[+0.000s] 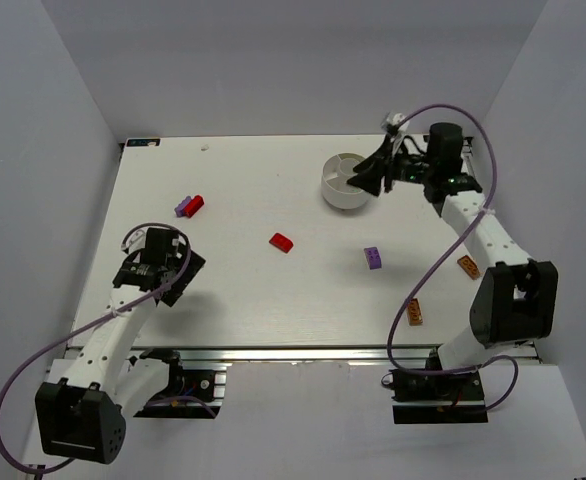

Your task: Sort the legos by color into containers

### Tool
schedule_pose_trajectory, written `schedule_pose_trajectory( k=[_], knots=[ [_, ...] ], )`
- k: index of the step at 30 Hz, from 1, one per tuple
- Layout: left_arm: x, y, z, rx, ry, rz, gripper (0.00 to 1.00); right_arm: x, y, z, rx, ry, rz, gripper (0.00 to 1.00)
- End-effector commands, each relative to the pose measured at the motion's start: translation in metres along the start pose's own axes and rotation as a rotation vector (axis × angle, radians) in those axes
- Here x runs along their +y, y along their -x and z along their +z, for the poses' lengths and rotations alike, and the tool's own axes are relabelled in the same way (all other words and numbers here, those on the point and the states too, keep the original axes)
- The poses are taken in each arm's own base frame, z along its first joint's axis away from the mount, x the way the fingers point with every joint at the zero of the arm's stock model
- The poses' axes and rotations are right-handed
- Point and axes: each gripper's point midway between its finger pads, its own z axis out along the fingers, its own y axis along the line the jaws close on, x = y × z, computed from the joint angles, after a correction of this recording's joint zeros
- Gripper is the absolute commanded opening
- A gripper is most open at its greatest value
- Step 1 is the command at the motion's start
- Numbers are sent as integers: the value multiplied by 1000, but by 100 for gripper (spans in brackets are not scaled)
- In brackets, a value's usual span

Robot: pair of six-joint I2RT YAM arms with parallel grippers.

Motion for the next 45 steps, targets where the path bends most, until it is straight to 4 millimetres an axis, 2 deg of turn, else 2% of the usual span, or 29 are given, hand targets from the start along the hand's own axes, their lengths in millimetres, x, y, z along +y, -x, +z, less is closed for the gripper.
schedule_pose_trajectory(
  k=[1,3,6,7,8,12,15,19,20,27,29,33,38,45],
  knots=[
    [21,9,2,0,104,7,93,53,-22,10,40,158,-4,59],
    [26,14,11,21,138,5,93,68,-36,12,70,177,30,62],
    [37,15,23,64,194,37,94,79,-42,10,80,185,47,62],
    [36,15,25,74,201,51,94,80,-43,9,81,179,47,62],
    [45,21,27,70,238,20,94,79,-44,9,83,172,51,62],
    [59,20,32,96,343,-13,94,77,-46,8,91,146,60,61],
    [55,27,37,56,321,-25,93,77,-48,8,90,143,75,61],
    [58,33,44,44,333,23,81,78,-48,9,87,150,85,61],
    [58,34,47,54,342,44,71,78,-48,9,87,150,86,61],
    [64,22,45,150,358,145,40,76,-49,9,84,144,88,61],
    [66,18,44,172,355,167,40,76,-51,10,86,143,93,61],
    [80,13,49,195,411,203,55,74,-48,11,83,141,90,61],
    [83,19,58,180,441,245,69,72,-48,11,83,136,90,61],
    [75,40,72,145,454,325,73,72,-49,9,88,123,89,61]
  ],
)
